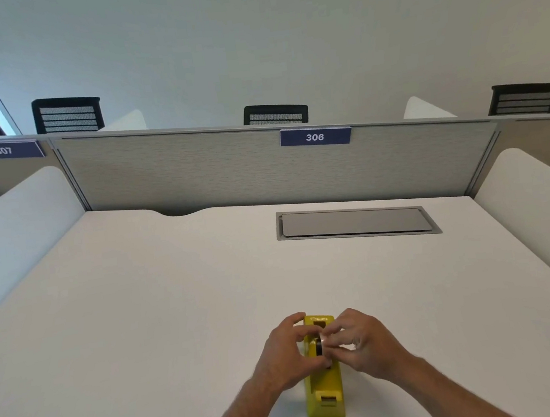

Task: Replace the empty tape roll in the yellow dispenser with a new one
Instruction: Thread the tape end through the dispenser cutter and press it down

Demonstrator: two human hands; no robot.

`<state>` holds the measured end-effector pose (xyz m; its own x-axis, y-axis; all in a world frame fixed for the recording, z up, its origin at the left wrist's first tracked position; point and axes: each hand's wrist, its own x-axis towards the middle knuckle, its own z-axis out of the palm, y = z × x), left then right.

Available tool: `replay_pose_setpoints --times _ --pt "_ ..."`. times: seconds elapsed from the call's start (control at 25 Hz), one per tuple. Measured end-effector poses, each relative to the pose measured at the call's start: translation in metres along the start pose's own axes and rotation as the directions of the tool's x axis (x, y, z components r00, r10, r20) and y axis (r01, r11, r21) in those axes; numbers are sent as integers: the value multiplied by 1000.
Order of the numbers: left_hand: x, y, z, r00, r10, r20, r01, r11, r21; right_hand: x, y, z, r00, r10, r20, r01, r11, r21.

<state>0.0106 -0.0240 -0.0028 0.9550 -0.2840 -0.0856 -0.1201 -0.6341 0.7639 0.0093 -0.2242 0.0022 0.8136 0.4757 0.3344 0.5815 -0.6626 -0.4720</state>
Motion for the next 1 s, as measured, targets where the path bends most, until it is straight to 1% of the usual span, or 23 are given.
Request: replay_pose_setpoints --times 0.08,0.24,0.52,0.68,1.0 --pt "1 0 0 1000 -8 7 8 1000 3 -1 -2 1 999 -39 -9 38 998 -46" --pt "3 1 0 1000 -18 13 18 1000 5 0 -4 2 996 -82 16 84 987 -136" --pt "3 4 -1 999 -31 19 31 999 -5 -3 -7 4 998 -65 18 68 977 -204" --pt "3 2 -2 999 -34 31 33 999 13 -2 -9 6 999 -37 -2 36 979 -202" --pt "2 5 -4 999 -31 35 30 999 25 3 -13 7 1000 -23 -3 22 974 -227"
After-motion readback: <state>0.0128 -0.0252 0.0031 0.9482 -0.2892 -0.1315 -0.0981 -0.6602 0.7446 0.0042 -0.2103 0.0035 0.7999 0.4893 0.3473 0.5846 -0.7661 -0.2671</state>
